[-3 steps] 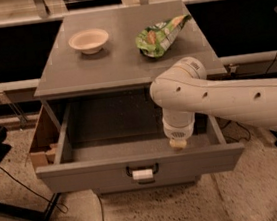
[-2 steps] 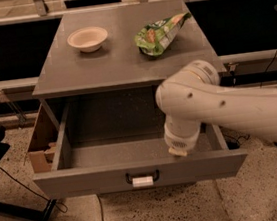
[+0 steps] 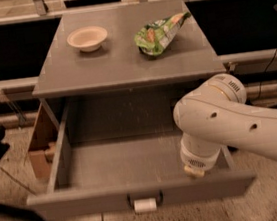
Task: Open top drawer
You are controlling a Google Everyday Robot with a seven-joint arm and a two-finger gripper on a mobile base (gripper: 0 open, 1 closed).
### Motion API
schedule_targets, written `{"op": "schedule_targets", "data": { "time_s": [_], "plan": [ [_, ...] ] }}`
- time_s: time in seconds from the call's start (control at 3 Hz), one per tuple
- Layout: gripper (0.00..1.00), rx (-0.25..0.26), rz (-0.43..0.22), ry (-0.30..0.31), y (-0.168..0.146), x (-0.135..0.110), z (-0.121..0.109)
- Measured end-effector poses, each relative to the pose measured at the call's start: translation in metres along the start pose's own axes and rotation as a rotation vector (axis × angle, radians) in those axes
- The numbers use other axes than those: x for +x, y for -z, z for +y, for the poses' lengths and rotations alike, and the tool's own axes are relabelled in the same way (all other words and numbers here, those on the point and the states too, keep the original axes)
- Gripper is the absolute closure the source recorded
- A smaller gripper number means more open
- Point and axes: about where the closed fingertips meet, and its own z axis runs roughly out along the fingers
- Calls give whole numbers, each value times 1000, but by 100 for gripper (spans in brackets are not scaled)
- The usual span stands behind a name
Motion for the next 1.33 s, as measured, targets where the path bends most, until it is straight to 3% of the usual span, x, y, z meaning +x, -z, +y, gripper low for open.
{"op": "schedule_targets", "data": {
  "time_s": [0.33,1.0,1.33],
  "plan": [
    [82,0,0,0,0,0,-2],
    [36,0,0,0,0,0,-2],
    [4,0,0,0,0,0,-2]
  ]
}}
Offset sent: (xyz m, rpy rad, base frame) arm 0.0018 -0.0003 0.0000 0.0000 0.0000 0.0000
